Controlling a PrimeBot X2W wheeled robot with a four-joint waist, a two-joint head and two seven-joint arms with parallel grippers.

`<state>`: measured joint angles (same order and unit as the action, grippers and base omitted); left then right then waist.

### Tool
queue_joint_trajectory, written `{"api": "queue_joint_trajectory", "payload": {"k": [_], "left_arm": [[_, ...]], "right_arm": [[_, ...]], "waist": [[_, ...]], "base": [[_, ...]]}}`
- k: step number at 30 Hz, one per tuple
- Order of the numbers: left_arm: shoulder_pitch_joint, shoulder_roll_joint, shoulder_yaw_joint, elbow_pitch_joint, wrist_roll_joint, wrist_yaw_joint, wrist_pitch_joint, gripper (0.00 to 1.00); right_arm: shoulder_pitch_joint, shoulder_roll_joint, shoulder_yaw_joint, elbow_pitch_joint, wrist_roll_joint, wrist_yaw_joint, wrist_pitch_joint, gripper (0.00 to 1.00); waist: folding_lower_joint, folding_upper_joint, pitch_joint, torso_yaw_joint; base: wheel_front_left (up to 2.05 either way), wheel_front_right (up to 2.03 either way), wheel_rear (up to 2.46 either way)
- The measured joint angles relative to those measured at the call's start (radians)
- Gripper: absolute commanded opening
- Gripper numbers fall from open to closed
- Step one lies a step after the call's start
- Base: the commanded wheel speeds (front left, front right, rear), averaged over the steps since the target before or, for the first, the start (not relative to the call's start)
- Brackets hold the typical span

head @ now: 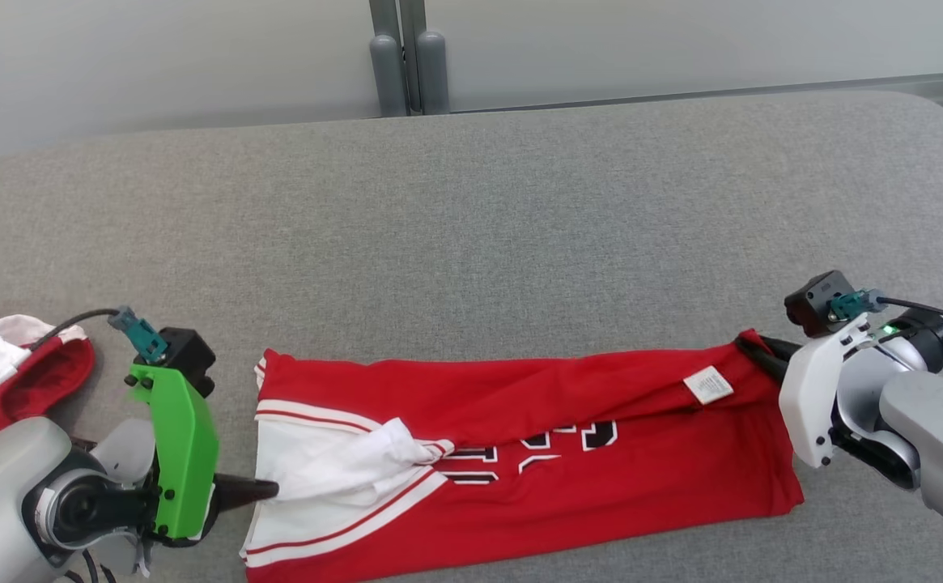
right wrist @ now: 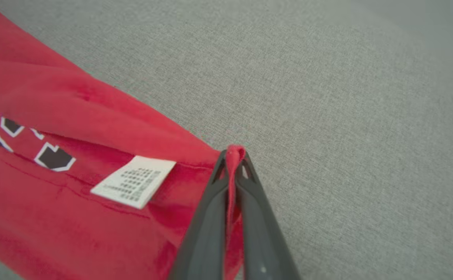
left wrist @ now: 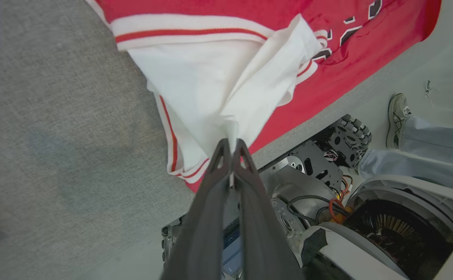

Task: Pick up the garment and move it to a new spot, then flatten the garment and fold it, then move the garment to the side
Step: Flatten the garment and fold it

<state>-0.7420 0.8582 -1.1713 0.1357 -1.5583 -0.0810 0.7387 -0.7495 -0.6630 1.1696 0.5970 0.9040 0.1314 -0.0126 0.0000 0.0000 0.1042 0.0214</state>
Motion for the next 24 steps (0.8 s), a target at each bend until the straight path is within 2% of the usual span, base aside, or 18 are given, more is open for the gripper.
{"api": "queue_joint_trajectory", "payload": {"k": [8, 9, 10, 11, 12, 13, 18, 21, 24], "left_arm": [[0.032, 0.001, -0.012, -0.016, -0.033, 0.015, 0.023, 0.0], [0.034, 0.001, -0.013, -0.015, -0.033, 0.017, 0.026, 0.0], [0.035, 0.001, -0.014, -0.015, -0.034, 0.019, 0.026, 0.0], [0.036, 0.0, -0.015, -0.012, -0.034, 0.02, 0.026, 0.33], [0.039, 0.0, -0.017, -0.01, -0.034, 0.021, 0.026, 0.89], [0.042, 0.0, -0.021, -0.007, -0.034, 0.024, 0.03, 1.0], [0.05, -0.001, -0.029, 0.021, -0.011, 0.029, 0.017, 1.0], [0.05, -0.004, -0.005, 0.028, -0.004, 0.016, -0.035, 1.0], [0.048, -0.003, 0.034, 0.029, 0.015, 0.002, -0.121, 1.0]], "right_arm": [[-0.038, -0.039, 0.097, -0.033, 0.092, 0.0, 0.093, 0.0], [-0.038, -0.039, 0.1, -0.037, 0.1, 0.0, 0.107, 0.05], [-0.039, -0.039, 0.103, -0.039, 0.105, 0.0, 0.119, 0.23], [-0.038, -0.039, 0.105, -0.039, 0.115, 0.0, 0.137, 0.44], [-0.038, -0.039, 0.107, -0.039, 0.12, 0.0, 0.151, 1.0], [-0.038, -0.04, 0.108, -0.039, 0.122, 0.0, 0.156, 1.0], [-0.036, -0.04, 0.11, -0.051, 0.13, 0.0, 0.174, 1.0], [-0.034, -0.05, 0.111, -0.058, 0.142, 0.0, 0.181, 1.0], [-0.035, -0.073, 0.107, -0.073, 0.176, 0.0, 0.134, 1.0]], "waist": [[0.0, 0.0, 0.009, -0.011], [0.0, 0.0001, 0.008, -0.011], [0.0, 0.0, 0.008, -0.012], [0.0, 0.0, 0.007, -0.012], [0.0, 0.0, 0.005, -0.013], [0.0, 0.0, 0.004, -0.013], [0.0, 0.0, -0.008, -0.015], [0.0, 0.0, -0.021, -0.016], [0.0, 0.0, -0.038, -0.015]], "base": [[0.0, 0.0, 0.0], [0.0, 0.0, 0.0], [0.0, 0.0, 0.0], [0.0, 0.0, 0.0], [0.0, 0.0, 0.0], [0.0, 0.0, 0.0], [0.0, 0.0, 0.0], [0.0, 0.0, 0.0], [0.0, 0.0, 0.0]]}}
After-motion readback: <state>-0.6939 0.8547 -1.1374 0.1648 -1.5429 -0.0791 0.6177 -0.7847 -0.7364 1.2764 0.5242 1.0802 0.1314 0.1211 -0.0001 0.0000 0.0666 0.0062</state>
